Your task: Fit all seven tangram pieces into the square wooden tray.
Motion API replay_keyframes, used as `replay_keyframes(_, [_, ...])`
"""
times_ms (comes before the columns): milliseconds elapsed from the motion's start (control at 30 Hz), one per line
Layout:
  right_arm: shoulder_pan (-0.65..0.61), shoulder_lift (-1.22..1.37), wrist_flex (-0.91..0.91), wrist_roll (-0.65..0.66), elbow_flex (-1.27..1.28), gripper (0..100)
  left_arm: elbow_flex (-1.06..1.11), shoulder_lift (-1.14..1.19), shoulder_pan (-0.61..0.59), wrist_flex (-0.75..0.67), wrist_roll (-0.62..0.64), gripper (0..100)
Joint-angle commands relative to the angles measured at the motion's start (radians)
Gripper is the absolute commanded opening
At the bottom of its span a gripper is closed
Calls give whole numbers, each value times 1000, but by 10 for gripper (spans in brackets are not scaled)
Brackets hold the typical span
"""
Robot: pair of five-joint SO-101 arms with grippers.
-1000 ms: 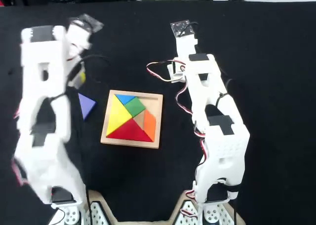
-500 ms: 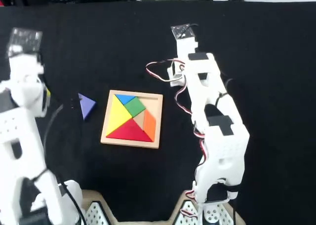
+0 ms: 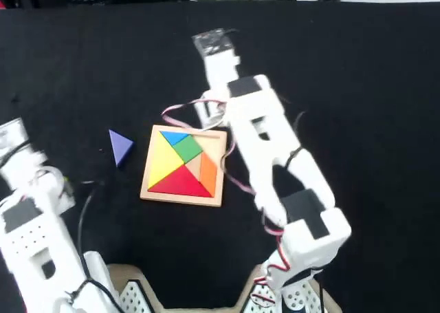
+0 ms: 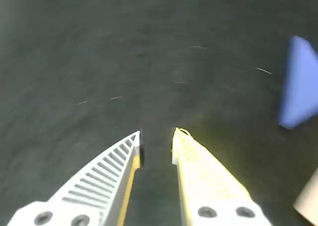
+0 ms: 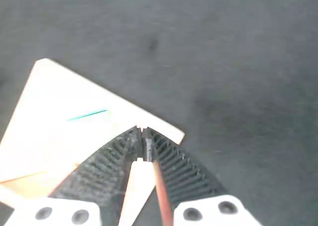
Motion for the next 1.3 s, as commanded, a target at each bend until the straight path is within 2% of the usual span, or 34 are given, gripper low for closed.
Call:
replay_keyframes(0, [-83,-114,8,-8,1,11,64,-92,-216,-18,9,119])
replay_keyframes(133, [-198,-165,15,-9,-39,12,200,-193,-323,-14,-5,119])
replay_keyframes(300, [-374,-124,106,-14,-185,12,341,-328,-412,-9,-193,119])
replay_keyframes(400, [-431,-45,172,-15,-311,12,395,-410,-463,-8,-253,119])
replay_keyframes(500, [-445,59,218,-57,-450,12,415,-489,-467,25,-232,119])
replay_keyframes(700, [-442,294,316,-336,-716,13,452,-655,-444,114,-219,119])
replay_keyframes(867, [-465,466,404,-350,-932,90,470,-798,-421,201,-218,119])
replay_keyframes(1000, [-471,584,479,-439,-1099,162,476,-832,-423,229,-218,119])
replay_keyframes(1267, [-465,805,491,-499,-1377,198,475,-827,-418,229,-218,119])
